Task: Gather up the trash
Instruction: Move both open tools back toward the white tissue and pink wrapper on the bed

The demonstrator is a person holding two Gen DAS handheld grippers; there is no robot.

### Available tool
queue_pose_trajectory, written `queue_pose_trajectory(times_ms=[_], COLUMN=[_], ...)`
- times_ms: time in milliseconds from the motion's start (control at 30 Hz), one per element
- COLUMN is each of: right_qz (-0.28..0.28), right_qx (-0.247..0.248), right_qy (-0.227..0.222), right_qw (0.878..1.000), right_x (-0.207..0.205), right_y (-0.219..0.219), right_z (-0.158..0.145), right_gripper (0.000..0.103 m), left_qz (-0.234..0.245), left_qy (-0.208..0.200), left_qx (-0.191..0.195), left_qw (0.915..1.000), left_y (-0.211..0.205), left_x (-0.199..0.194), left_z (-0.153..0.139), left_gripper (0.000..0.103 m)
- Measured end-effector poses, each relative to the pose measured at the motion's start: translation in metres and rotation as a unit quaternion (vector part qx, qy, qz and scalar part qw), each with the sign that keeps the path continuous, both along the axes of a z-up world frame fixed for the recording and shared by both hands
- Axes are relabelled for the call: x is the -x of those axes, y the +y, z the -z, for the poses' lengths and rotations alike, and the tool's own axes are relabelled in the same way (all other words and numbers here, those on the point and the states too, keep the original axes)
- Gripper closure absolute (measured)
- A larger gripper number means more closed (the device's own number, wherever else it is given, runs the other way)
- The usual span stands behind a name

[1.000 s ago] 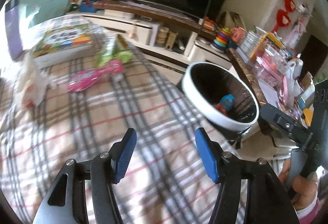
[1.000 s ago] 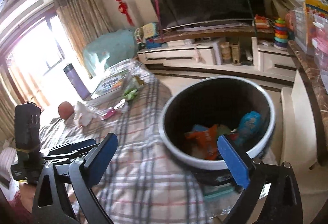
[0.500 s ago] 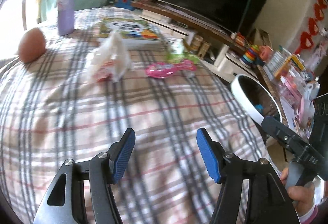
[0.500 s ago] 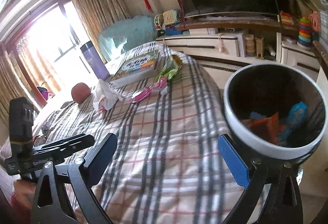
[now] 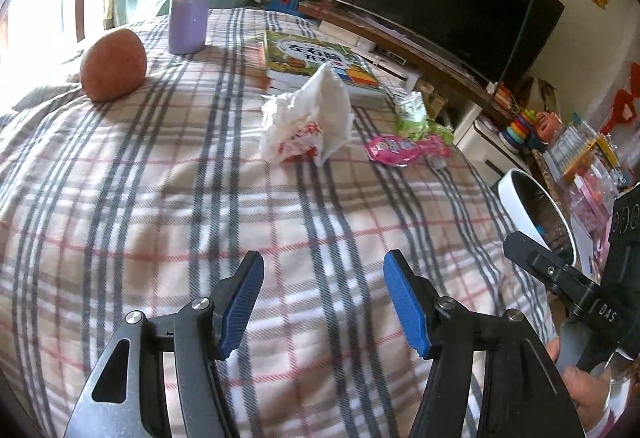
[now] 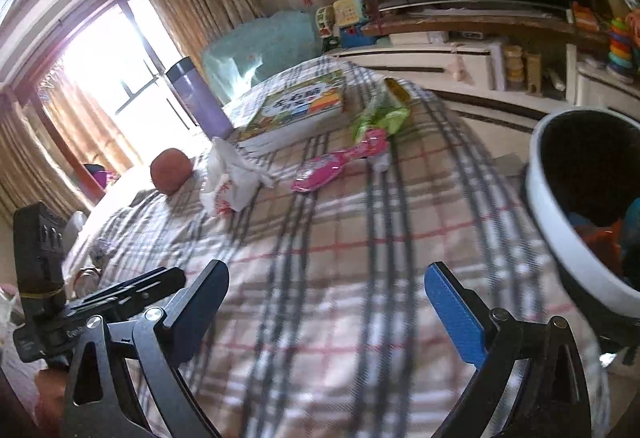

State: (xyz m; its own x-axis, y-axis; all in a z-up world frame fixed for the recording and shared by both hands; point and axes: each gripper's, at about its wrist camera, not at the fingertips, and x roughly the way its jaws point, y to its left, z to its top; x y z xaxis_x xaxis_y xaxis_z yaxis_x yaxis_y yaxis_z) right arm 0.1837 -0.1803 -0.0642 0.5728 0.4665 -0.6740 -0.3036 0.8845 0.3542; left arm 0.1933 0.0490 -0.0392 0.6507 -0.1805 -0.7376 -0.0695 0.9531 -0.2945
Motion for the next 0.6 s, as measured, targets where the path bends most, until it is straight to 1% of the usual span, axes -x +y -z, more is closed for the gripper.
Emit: queue_pose_trajectory(times_ms=[67,133,267,300,333,400,600], right_qz=[0.002,0.002,0.007,0.009,0.011,0.017,0.036], right_qx=[0.008,0.011,0.000,-0.001,0.000,-0.010,-0.044], right_qy=[-0.002,0.000,0.016,0.018,0.021,0.031,0.050], right_qw=[1.000,1.000,1.000,1.000,1.000,0.999,0.997], right_x=[-0.004,-0.011,-0.028,-0.031,-0.035,-0.044,-0.066], right_y=[0.006,0.011,0.017,0.018,0.019,0.020,0.022], right_z=[0.001,0.003,0.009,0.010,0.012,0.015,0.020], right_gripper=[0.005,0.008,0.025,0.027,0.028,0.033,0.038], left_qz=[-0.001,-0.004,-0.010,-0.013,-0.014,-0.019,-0.017], left_qy=[0.001,0.000,-0.006,-0.008,-0.009,-0.016,-0.017], left_qx=[-0.005,-0.010,-0.017,-0.020,-0.020,-0.016,-0.017], left_qw=[1.0000,0.9999,0.9998,0.9997,0.9997,0.9996,0.9996], left_y=[0.002,0.004,0.012,0.014,0.016,0.022,0.030], left_x=[-0.006,-0.014,-0.032,-0.037,-0.042,-0.052,-0.086], left_z=[0.001,0.001,-0.001,-0.002,-0.001,-0.002,0.005], left_gripper=[0.041,0.041,0.041,0.041,0.041,0.041,0.041])
